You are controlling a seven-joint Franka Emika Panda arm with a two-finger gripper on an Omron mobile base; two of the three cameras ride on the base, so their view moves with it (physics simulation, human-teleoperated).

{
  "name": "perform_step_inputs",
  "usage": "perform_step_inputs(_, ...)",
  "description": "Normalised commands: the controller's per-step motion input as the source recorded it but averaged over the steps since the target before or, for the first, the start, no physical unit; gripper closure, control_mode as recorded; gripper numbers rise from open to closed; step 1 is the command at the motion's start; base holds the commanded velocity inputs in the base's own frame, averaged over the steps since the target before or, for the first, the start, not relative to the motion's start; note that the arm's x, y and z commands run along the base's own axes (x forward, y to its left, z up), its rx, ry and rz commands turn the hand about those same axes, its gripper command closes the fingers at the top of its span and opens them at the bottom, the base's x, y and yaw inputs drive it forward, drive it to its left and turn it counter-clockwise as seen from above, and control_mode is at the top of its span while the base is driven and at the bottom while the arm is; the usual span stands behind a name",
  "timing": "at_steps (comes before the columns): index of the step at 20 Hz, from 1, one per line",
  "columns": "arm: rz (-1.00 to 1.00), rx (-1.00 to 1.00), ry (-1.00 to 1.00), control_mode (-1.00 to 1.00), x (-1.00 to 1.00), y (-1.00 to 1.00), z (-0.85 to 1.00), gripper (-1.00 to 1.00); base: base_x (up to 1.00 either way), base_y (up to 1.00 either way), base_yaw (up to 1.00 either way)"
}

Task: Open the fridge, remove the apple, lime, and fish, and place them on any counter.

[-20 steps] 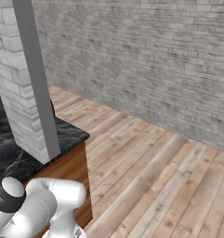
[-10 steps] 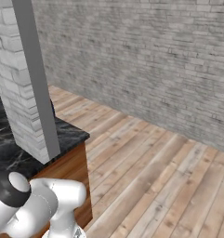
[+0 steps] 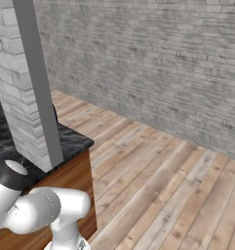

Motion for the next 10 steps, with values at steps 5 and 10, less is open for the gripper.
perform_step_inputs(5,0.03,0.00,0.17,-1.00,0.01,0.64,-0.70,1.00,0.00,0.00,0.00)
perform_step_inputs(10,0.05,0.00,0.23,-1.00,0.02,0.45,-0.23,1.00,0.00,0.00,0.00)
